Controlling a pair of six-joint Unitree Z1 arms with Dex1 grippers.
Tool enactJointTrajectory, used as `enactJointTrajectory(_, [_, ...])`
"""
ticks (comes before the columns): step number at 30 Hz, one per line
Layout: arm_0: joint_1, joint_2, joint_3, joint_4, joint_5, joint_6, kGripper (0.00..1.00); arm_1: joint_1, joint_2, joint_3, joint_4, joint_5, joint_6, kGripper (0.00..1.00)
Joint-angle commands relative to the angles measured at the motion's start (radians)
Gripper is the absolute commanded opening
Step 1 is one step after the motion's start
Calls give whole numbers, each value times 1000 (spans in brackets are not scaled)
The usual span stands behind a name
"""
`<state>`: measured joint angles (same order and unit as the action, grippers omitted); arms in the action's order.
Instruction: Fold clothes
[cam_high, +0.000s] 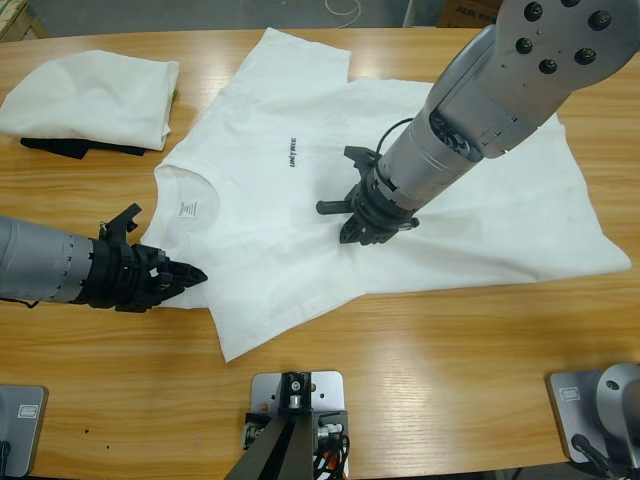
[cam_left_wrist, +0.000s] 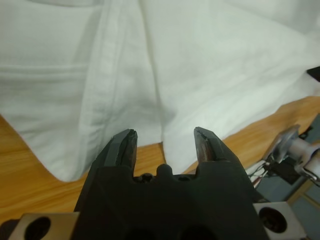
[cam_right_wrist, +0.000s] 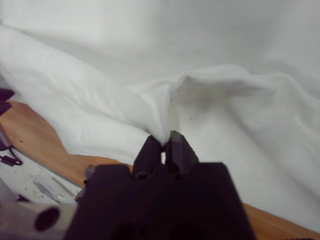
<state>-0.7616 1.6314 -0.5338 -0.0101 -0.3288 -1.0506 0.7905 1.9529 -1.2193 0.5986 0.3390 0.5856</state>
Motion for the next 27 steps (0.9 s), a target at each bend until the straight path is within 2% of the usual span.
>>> enactJointTrajectory(1, [13,38,28,-69,-1,-19,444,13,44,15,-11,-2,-4,0])
enactJointTrajectory(13, [13,81,34,-114,47,-18,444,15,47,17,-15,-5,-3,0])
enactJointTrajectory(15, [12,92,33,-122,54,-14,485,15,46,17,-16,-5,-3,0])
enactJointTrajectory(23, [12,104,18,-144,60,-14,487,15,46,19,-22,-5,-3,0])
enactJointTrajectory(27, [8,112,38,-222,66,-13,485,15,46,21,-25,-5,-3,0])
